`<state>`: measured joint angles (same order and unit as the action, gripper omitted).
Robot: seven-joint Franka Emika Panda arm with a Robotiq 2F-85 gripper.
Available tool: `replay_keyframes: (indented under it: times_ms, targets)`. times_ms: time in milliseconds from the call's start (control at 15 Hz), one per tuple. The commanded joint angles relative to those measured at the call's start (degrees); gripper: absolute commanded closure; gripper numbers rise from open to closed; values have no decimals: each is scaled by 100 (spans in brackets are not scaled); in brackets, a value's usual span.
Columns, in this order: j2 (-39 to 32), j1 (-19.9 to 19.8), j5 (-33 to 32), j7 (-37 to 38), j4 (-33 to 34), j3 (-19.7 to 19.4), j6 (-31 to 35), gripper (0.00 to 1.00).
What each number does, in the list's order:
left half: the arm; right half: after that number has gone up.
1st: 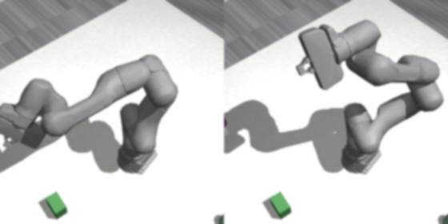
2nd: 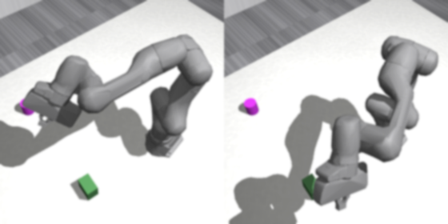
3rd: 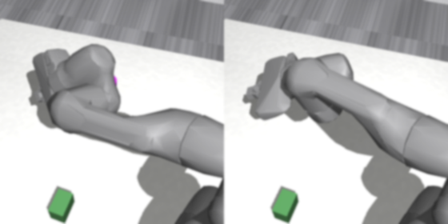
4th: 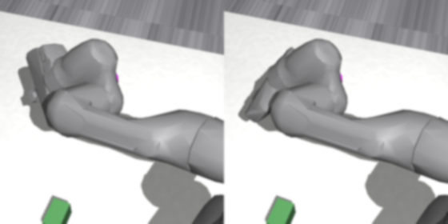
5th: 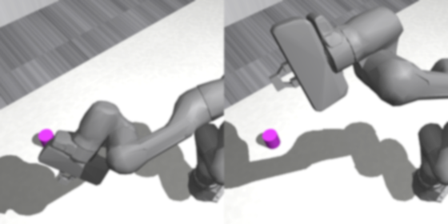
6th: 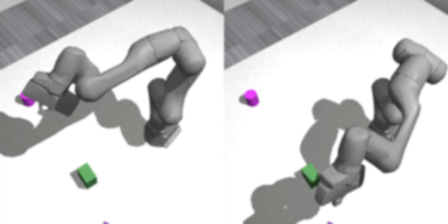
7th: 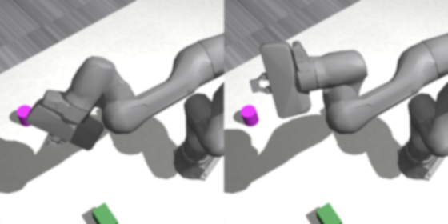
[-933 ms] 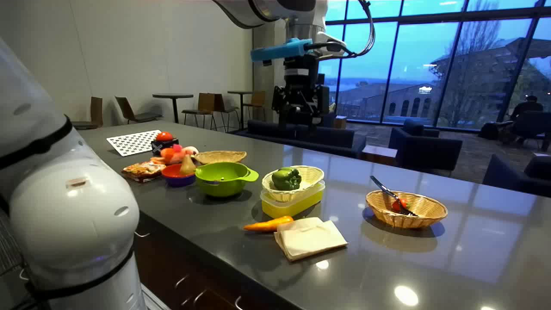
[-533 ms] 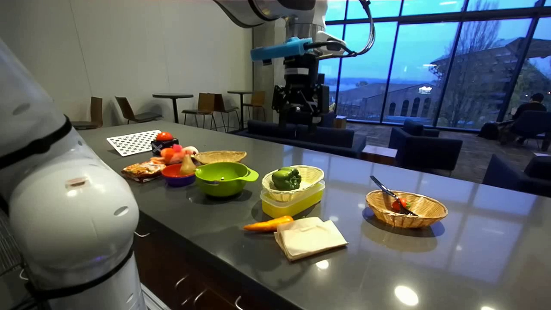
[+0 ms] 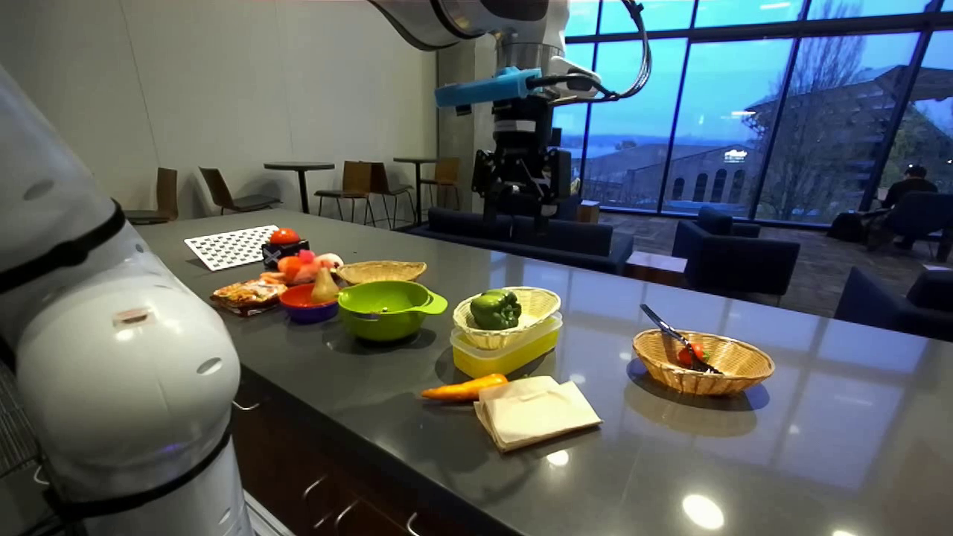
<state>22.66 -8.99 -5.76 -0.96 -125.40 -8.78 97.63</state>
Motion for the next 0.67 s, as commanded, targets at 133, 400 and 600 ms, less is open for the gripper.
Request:
replay_keyframes:
  times_ms: [133, 400, 600]
  targets:
    - [-317, -162, 173, 5, -13, -305, -61, 0]
    - [-579, -209, 603, -40, -107, -517, -26, 0]
    - [-756, -171, 1192, 85, -171, -541, 106, 0]
